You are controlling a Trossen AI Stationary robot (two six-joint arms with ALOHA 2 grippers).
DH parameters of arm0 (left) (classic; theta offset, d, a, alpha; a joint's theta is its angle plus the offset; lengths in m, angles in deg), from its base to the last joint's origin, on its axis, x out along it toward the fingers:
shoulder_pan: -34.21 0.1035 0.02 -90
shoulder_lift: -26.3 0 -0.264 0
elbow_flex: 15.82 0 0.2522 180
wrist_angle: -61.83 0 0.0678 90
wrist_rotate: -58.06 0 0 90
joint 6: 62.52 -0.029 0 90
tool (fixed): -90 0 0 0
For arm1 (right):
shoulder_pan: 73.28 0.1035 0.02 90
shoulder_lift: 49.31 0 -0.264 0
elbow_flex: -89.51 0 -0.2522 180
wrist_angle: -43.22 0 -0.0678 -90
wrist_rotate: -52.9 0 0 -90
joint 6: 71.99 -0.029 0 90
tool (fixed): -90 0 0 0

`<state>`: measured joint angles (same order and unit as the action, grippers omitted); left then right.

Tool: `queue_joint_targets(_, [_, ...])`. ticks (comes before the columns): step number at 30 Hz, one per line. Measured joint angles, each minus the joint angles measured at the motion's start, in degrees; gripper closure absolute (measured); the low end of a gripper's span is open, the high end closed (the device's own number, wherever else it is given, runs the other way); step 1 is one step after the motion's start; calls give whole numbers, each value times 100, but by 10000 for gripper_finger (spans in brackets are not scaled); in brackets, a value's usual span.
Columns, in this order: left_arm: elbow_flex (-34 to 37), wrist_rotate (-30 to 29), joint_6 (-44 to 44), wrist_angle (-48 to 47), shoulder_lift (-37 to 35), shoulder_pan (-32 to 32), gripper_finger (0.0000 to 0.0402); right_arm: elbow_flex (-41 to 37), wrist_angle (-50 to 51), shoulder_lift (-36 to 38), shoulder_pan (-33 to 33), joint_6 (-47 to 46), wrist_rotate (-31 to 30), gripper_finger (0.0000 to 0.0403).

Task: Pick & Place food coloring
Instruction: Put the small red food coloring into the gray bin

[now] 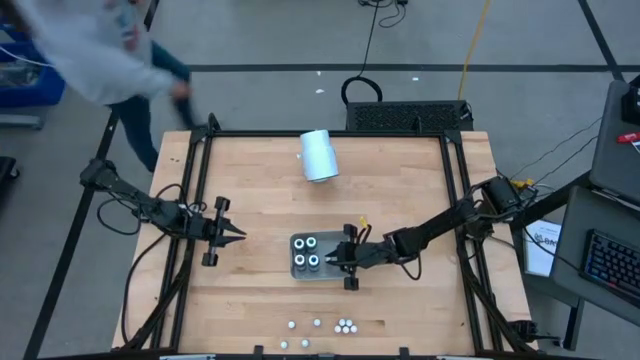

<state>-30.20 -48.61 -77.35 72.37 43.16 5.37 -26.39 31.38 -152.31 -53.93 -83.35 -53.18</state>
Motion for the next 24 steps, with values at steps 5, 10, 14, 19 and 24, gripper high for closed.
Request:
queue_joint_targets(5, [0, -1, -16, 1, 0, 0, 360, 535, 1062, -2, 0, 4, 37, 355])
queue_joint_targets(10, [0, 0, -35, 2, 0, 0, 360, 1104, 1883, 0, 0, 1, -17, 355])
queue_joint_targets(14, [0, -2, -48, 0, -1, 0, 360, 1207, 1956, 0, 0, -197, -20, 355])
queue_joint_targets(19, [0, 0, -47, -2, -1, -1, 360, 1207, 2030, -189, 0, -520, -22, 355])
queue_joint_targets(24, [0, 0, -46, -2, -1, 0, 360, 1207, 1885, -523, -34, -614, -33, 355])
